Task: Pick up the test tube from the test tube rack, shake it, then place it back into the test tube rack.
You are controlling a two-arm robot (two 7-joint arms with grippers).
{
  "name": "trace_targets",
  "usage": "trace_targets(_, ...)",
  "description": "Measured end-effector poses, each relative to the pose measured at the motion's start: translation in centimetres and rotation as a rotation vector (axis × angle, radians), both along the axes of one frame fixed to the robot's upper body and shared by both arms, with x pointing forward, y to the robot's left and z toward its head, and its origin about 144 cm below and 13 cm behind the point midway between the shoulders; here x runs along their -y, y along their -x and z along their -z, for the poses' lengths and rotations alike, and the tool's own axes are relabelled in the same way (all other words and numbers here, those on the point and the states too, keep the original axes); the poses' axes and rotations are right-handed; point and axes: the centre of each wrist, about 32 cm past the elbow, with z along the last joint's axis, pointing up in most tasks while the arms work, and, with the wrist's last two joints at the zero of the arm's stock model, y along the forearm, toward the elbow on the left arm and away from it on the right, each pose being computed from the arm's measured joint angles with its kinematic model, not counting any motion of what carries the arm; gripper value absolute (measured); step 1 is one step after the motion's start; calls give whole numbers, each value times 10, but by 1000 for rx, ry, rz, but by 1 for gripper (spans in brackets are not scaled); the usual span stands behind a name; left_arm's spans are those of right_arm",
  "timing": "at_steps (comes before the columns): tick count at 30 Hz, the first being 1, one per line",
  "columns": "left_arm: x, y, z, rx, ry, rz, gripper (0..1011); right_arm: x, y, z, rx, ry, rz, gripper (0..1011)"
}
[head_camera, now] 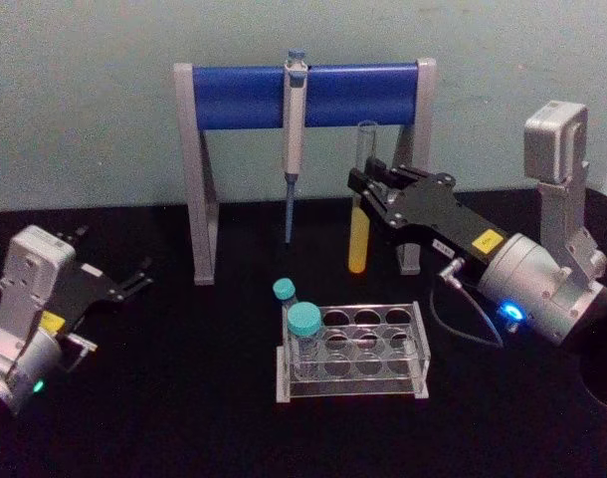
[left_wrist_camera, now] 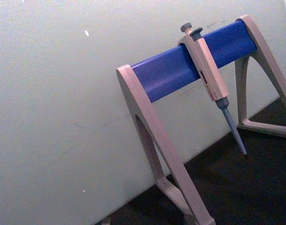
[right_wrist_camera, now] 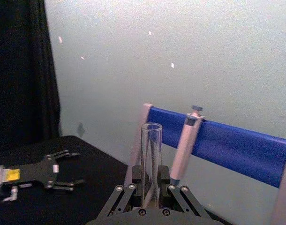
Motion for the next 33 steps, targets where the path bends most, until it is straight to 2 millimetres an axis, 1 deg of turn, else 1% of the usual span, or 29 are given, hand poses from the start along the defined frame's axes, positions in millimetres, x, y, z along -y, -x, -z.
trace_targets(7,0,0,0,0,0,0,1001,1,14,1,4,-3,-64,217)
trace_targets(13,0,0,0,0,0,0,1001,7,30,14,-17,5,-102,217)
trace_targets(18,0,0,0,0,0,0,1001,10,38,23,-18,7,-113,217)
trace_targets(26,0,0,0,0,0,0,1001,10,39,38,-16,-13,-127,217)
trace_targets(33,0,0,0,0,0,0,1001,7,36,46,-22,-23,-129,217)
